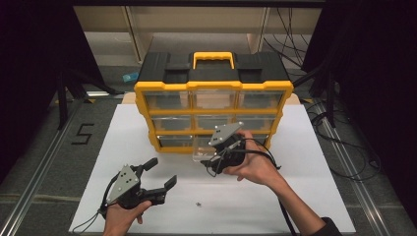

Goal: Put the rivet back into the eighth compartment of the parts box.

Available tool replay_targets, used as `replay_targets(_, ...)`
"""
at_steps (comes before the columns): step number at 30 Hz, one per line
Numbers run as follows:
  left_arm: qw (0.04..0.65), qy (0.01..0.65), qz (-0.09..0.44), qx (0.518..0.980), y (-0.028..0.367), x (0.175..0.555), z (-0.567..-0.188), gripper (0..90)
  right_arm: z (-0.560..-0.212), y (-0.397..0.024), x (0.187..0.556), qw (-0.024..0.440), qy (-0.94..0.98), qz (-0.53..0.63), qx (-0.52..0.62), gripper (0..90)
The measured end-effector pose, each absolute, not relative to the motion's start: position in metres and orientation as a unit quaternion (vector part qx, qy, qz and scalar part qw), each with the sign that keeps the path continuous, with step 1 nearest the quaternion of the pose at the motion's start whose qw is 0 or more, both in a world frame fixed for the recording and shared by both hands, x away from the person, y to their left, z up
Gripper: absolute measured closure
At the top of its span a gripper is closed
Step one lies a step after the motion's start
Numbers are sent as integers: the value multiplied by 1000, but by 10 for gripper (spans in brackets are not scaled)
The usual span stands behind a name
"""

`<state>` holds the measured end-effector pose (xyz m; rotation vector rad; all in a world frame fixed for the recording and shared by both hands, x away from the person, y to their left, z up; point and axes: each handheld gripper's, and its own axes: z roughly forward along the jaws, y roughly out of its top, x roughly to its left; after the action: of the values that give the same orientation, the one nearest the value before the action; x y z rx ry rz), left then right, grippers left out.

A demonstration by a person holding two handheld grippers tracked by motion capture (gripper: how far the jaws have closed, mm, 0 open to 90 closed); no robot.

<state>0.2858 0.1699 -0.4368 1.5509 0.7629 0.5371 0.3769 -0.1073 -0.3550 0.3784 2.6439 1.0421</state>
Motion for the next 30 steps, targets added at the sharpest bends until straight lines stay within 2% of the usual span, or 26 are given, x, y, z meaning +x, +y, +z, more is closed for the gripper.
replay_targets(5, 617, 332, 234, 674, 170, 286, -437, 159, -366, -103, 360, 117, 923, 348, 111, 319)
replay_targets(30, 618, 332, 235, 673, 170, 286, -436, 159, -422, -75, 336, 62, 957, 276, 60, 341)
